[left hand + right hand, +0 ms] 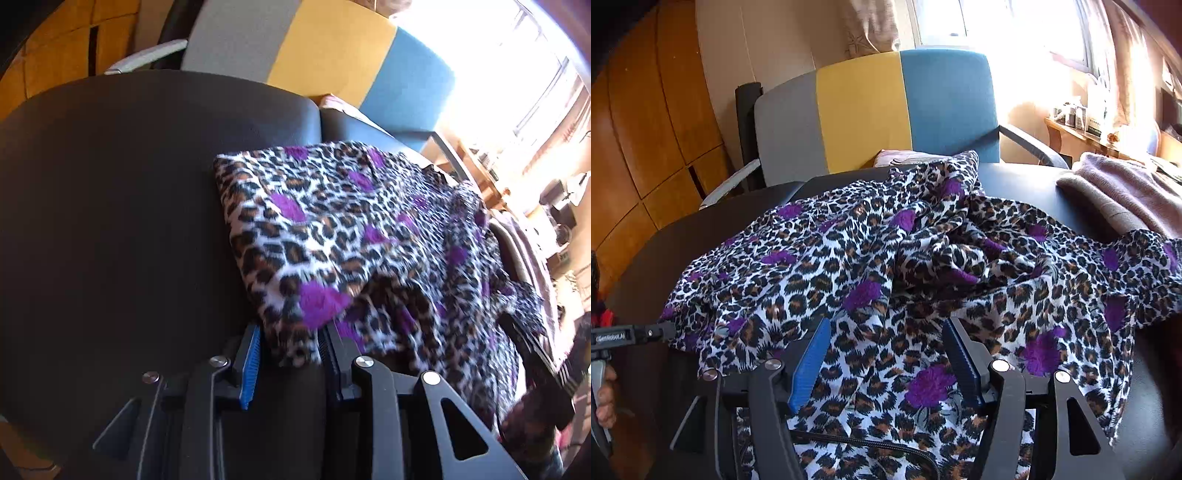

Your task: Fold clothes

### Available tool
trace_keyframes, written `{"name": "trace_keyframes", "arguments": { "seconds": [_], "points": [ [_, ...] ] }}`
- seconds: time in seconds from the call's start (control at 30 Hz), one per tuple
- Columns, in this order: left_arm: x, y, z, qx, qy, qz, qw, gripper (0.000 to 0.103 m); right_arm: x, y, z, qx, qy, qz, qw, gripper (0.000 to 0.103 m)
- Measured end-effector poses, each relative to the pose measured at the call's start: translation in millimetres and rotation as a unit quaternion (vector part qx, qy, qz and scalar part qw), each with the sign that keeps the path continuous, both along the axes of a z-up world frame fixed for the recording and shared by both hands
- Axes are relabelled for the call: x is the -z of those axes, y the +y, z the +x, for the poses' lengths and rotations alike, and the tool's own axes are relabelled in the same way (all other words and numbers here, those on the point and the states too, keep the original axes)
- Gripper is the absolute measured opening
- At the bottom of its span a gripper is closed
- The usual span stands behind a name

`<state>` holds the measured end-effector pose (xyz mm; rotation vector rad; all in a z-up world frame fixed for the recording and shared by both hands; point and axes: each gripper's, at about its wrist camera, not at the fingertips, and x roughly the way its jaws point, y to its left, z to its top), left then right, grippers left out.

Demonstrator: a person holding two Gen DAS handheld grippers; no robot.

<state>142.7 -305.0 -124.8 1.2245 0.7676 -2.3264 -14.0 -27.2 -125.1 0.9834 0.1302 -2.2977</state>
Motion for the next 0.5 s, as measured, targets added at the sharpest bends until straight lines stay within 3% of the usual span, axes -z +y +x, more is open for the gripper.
{"name": "trace_keyframes", "arguments": {
  "seconds": [0.03, 0.1, 0.17, 0.3, 0.4, 0.5],
  "points": [
    [-4, -3, 0, -0.005, -0.005, -0.012, 0.9999, 0.015, 5, 1, -1, 0.001, -0.007, 0.003, 1.000, 0.067],
    [-11, -10, 0, -0.014, -0.015, -0.035, 0.9992, 0.004, 17, 2, -3, 0.004, -0.027, 0.010, 1.000, 0.075],
    [-19, -17, 0, -0.023, -0.025, -0.058, 0.9977, 0.003, 24, 5, -1, 0.000, -0.027, 0.004, 1.000, 0.079],
    [-34, -30, 0, -0.040, -0.045, -0.104, 0.9927, 0.003, 27, -8, 2, -0.036, -0.023, 0.025, 0.999, 0.103],
    [-57, -46, 5, -0.051, -0.057, -0.148, 0.9861, 0.003, 29, -22, 6, -0.040, -0.007, 0.067, 0.997, 0.103],
    [-92, -59, 3, -0.041, -0.072, -0.218, 0.9725, 0.003, 29, -26, 6, -0.039, -0.009, 0.073, 0.996, 0.103]
  ]
}}
